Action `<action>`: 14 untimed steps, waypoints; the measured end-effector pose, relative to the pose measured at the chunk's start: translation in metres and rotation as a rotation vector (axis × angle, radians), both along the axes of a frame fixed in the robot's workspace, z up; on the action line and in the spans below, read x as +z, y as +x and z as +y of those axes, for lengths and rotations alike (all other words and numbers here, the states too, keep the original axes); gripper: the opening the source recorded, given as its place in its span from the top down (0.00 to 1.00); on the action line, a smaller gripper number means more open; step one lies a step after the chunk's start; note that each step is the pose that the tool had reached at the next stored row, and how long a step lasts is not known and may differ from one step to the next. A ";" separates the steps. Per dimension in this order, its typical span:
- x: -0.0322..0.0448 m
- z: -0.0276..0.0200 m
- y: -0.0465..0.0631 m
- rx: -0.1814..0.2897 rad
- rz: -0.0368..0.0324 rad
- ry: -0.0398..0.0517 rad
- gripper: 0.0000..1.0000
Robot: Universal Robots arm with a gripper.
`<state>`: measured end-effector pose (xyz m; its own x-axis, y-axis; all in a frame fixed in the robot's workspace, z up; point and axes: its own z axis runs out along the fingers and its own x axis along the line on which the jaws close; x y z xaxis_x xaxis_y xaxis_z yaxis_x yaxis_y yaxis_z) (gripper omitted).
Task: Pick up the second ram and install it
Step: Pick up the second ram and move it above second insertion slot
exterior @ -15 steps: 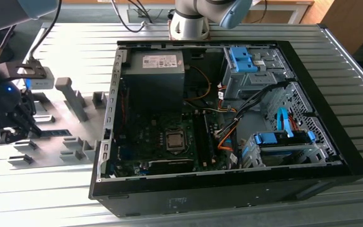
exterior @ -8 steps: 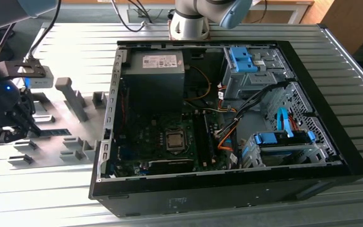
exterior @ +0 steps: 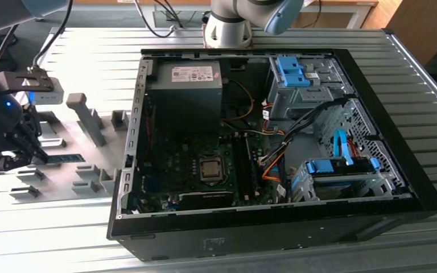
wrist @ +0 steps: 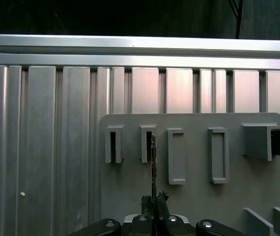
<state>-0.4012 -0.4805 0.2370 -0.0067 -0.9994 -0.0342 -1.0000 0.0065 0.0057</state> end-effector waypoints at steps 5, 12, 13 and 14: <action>0.0028 0.0000 0.000 0.000 -0.0002 0.0001 0.86; 0.0060 0.0000 0.000 0.000 -0.0001 0.0001 0.86; 0.0062 0.0000 0.000 0.000 -0.0001 0.0001 0.86; 0.0065 0.0000 0.000 0.000 -0.0002 0.0001 0.86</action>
<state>-0.4012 -0.4805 0.2435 -0.0067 -0.9994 -0.0343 -1.0000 0.0065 0.0055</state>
